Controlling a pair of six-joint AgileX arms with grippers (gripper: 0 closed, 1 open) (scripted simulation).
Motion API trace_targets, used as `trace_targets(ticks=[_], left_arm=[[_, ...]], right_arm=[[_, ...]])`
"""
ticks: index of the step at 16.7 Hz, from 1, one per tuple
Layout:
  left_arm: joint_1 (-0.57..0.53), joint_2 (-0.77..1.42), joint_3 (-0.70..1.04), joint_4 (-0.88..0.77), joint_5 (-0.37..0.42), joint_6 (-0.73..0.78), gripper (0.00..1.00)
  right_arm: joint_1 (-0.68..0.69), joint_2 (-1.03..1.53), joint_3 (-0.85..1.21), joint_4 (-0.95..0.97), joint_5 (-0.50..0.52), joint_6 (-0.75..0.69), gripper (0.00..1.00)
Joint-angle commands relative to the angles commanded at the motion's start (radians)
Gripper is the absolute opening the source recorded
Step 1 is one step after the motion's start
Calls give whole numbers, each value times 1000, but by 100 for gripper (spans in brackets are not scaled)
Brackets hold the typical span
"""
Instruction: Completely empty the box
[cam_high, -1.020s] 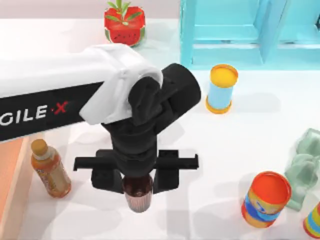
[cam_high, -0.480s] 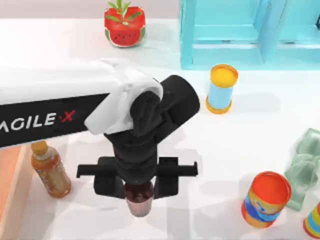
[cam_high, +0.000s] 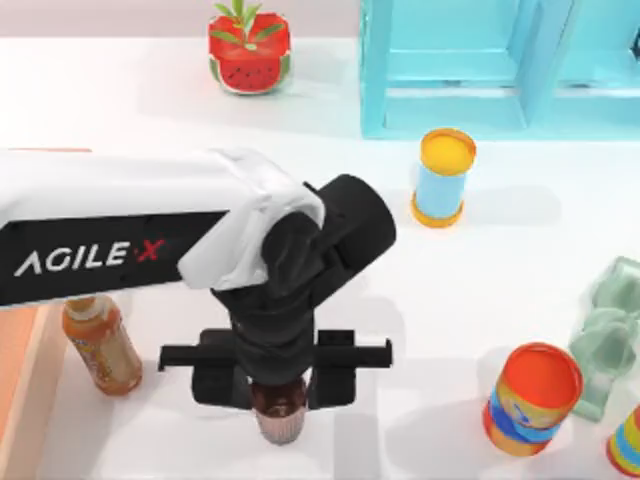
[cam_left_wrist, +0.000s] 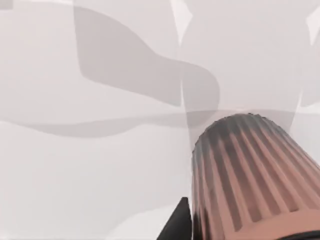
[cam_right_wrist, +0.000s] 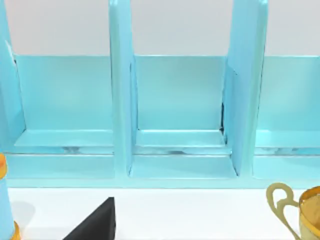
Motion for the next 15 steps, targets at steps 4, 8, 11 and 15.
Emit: trace_targets(ticks=[4,8,11,15], left_arm=[[0,0,0,0,0,0,23],[0,0,0,0,0,0,53],[0,0,0,0,0,0,75],[0,0,0,0,0,0,100]], right_arm=[[0,0,0,0,0,0,100],[0,0,0,0,0,0,100],[0,0,0,0,0,0,100],[0,0,0,0,0,0,100]])
